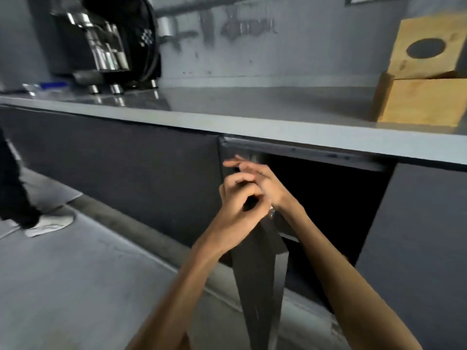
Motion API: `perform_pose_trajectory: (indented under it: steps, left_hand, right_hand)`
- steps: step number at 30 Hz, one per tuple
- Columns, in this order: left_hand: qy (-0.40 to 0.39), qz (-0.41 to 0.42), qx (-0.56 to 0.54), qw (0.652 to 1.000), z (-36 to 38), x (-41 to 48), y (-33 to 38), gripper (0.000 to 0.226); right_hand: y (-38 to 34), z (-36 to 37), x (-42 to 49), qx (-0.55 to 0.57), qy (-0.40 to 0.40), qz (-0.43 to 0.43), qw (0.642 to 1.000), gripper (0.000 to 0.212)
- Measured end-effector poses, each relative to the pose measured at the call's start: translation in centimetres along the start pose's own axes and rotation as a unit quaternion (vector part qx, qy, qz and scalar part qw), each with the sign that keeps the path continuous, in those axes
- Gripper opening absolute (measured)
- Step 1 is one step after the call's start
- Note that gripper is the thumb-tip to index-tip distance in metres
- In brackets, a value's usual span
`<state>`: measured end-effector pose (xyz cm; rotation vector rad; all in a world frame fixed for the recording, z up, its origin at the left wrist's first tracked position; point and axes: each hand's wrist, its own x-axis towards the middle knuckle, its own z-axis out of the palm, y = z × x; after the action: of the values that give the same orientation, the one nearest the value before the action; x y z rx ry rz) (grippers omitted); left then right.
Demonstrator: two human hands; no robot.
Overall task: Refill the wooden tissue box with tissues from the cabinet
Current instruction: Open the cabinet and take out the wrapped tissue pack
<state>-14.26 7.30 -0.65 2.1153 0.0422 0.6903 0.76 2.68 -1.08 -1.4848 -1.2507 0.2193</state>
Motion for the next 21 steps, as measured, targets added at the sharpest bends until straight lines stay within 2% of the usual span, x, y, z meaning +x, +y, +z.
perform_pose_trajectory:
  steps: [2,4,6,7,8,10,11,12,15,18,21]
  left_hand:
    - [-0.030,-0.067,-0.025,0.997,-3.9,-0.5,-0.7,0.059]
    - [-0.100,-0.185,-0.016,0.978,-8.0,-0.1,-0.8,0.097]
    - [-0.157,-0.258,0.086,0.950,-10.5,1.0,-0.3,0.110]
    - [-0.160,-0.285,0.159,0.931,-11.0,1.8,0.0,0.105]
    - [-0.152,-0.305,0.235,0.910,-11.3,2.7,0.0,0.090]
    - [-0.119,-0.319,0.369,0.864,-12.0,4.1,-0.9,0.047]
    - [-0.093,-0.329,0.420,0.841,-12.4,4.5,-1.4,0.038]
    - [-0.065,-0.339,0.454,0.821,-12.7,4.8,-2.3,0.040]
    - [0.059,-0.350,0.551,0.755,-11.6,5.2,-4.9,0.065]
    - [0.145,-0.328,0.611,0.705,-8.1,6.6,-7.0,0.082]
    - [0.181,-0.341,0.616,0.687,-5.7,9.5,-9.1,0.095]
  right_hand:
    - [1.5,3.3,1.7,-0.044,0.013,-0.025,0.999,0.046]
    - [1.9,6.5,2.5,-0.062,0.094,-0.050,0.992,0.059]
    - [1.6,9.9,3.1,-0.084,0.156,-0.094,0.980,0.067]
    - [1.3,11.1,3.6,-0.095,0.162,-0.103,0.977,0.067]
    - [1.0,12.0,3.9,-0.093,0.157,-0.102,0.978,0.060]
    - [1.0,12.6,4.5,-0.037,0.132,-0.088,0.987,0.039]
    - [1.7,12.4,4.7,0.010,0.119,-0.078,0.990,0.034]
    - [2.6,12.0,4.7,0.064,0.115,-0.061,0.989,0.033]
    - [7.3,9.7,3.4,0.161,0.174,0.069,0.969,0.026]
    - [13.2,5.5,0.8,0.075,0.227,0.253,0.938,0.020]
    - [16.4,0.6,-1.2,-0.024,0.267,0.383,0.884,0.024]
